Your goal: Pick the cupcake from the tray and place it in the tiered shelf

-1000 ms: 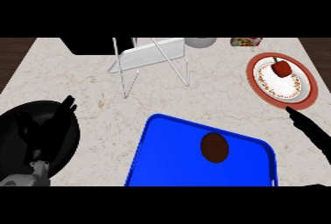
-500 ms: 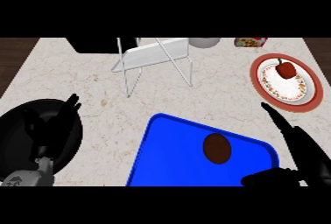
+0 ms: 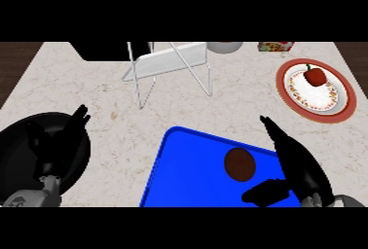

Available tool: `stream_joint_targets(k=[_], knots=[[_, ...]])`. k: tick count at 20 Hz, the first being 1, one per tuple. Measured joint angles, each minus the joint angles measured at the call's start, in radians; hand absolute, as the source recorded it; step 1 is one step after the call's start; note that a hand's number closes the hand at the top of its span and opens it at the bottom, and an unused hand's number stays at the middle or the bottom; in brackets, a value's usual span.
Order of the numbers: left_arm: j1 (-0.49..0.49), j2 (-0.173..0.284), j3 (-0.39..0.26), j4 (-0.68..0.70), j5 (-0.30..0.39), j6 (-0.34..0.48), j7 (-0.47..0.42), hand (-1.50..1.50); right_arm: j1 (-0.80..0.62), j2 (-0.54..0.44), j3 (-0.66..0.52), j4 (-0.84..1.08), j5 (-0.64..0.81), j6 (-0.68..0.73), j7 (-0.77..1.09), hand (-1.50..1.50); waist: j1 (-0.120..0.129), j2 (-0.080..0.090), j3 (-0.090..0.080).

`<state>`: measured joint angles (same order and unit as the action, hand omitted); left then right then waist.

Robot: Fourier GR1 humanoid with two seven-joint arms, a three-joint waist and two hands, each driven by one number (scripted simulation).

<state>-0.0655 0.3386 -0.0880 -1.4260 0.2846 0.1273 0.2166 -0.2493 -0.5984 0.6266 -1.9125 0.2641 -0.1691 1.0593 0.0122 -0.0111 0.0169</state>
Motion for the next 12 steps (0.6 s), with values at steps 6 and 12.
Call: stream_joint_targets(k=[6,12], knots=[[0.003,0.003,0.017,0.003,0.004,-0.009,0.005,0.0,-0.006,0.061,0.037,0.05,0.099,0.007,0.023,-1.5,-0.008,-0.001,0.0],[0.002,-0.007,0.02,0.001,-0.008,-0.003,0.011,0.0,0.0,0.134,0.058,0.105,0.179,0.01,0.029,-1.5,-0.01,-0.001,0.001]])
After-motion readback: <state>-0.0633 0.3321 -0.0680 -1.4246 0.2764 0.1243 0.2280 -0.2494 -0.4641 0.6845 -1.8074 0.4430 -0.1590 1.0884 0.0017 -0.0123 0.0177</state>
